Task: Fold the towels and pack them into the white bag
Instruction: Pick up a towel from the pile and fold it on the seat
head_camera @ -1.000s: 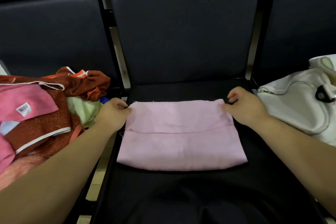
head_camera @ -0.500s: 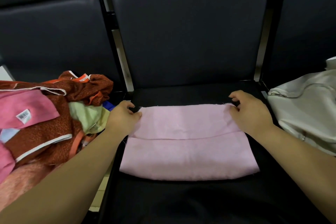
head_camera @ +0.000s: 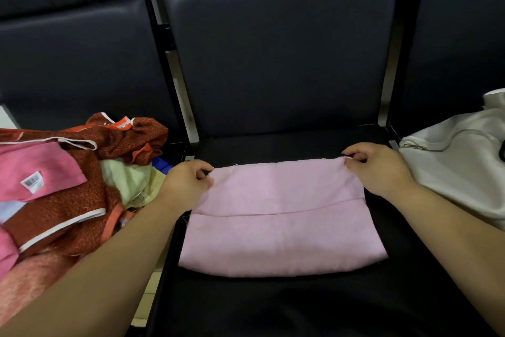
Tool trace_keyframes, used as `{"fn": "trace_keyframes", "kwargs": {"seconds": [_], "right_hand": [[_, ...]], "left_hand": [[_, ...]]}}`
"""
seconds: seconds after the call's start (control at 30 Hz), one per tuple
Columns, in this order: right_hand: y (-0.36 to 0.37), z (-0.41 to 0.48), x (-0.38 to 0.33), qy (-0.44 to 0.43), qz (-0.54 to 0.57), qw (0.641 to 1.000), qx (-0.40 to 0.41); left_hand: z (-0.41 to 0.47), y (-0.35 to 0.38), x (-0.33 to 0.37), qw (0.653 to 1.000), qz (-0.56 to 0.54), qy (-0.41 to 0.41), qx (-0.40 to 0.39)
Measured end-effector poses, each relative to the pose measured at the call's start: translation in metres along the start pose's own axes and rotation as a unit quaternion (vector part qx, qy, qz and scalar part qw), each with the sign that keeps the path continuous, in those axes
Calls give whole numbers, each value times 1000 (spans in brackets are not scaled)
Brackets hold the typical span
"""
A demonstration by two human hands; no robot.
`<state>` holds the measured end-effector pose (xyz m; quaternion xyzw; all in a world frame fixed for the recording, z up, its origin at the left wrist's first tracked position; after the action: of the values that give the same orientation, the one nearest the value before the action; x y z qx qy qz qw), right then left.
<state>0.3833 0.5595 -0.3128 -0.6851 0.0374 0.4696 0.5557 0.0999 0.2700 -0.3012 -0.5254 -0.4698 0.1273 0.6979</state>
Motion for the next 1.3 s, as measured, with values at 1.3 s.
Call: {"fn": "trace_keyframes", "kwargs": {"seconds": [1.3], "right_hand": [[-5, 2, 4, 73, 66, 995, -9]], "left_hand": [[0, -11, -14, 909, -400, -113, -41]]}}
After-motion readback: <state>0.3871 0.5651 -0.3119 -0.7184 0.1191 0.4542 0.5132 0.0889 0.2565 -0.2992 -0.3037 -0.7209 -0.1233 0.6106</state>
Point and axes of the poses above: each hand's wrist, its own z-axis towards the middle knuckle, its own y-axis out of the palm, x = y × z, the point moved 4 cm from there along z, towards the middle knuckle, and after that the axes turned 1 degree about -z, right-handed, at the moved point
